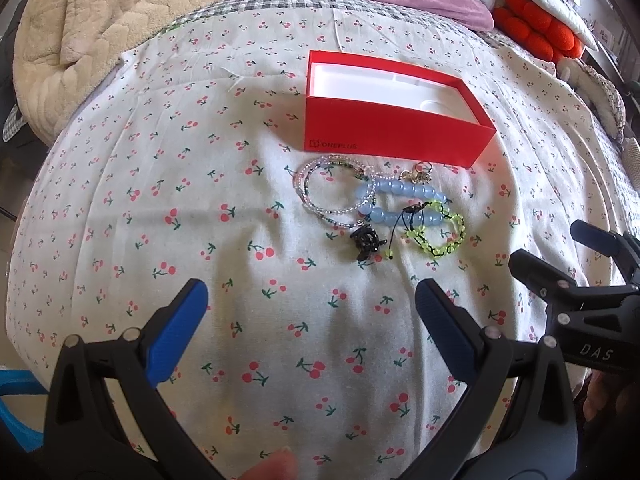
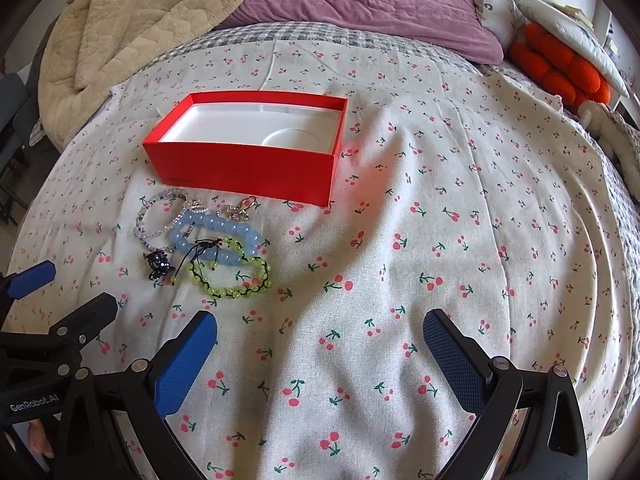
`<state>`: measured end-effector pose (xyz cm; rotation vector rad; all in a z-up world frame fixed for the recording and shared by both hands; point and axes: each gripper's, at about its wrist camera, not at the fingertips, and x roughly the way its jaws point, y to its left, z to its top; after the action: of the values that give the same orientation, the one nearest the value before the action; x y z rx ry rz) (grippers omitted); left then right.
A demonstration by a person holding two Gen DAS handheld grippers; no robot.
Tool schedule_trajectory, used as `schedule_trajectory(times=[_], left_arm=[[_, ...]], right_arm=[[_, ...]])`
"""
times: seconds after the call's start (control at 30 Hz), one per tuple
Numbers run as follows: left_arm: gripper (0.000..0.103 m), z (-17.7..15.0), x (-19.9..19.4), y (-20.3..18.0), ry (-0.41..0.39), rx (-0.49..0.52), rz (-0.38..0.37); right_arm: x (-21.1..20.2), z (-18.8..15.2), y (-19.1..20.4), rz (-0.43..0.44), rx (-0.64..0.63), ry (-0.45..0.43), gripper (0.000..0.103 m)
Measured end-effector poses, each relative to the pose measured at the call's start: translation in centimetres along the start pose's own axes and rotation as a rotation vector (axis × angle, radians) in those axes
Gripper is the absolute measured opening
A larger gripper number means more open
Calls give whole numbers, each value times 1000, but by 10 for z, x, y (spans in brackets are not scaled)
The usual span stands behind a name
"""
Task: Organize jewelry
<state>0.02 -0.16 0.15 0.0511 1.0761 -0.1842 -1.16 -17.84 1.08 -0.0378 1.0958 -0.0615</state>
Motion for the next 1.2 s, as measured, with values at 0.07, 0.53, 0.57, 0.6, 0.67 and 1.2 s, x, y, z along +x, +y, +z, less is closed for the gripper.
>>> schedule_trajectory(times=[0.07, 0.53, 0.57, 0.6, 0.67, 1.2], left_arm=[[103, 1, 2, 3, 1, 8, -13], [88, 29, 25, 31, 2, -74, -133], [84, 30, 27, 31, -2, -78, -147], [77, 32, 30, 31, -4, -81, -155], [66, 35, 36, 30, -6, -85, -158], [48, 42, 34, 16, -42, 11, -301]], right_arm=[[0, 2, -2, 10, -5, 6, 103], [14, 18, -9, 71, -28, 6, 103], [15, 18, -9, 85, -25, 6, 103], [16, 19, -10, 100, -22, 7, 101], [19, 19, -11, 137, -6, 19, 98], [33, 19, -10, 225, -9, 53, 84]])
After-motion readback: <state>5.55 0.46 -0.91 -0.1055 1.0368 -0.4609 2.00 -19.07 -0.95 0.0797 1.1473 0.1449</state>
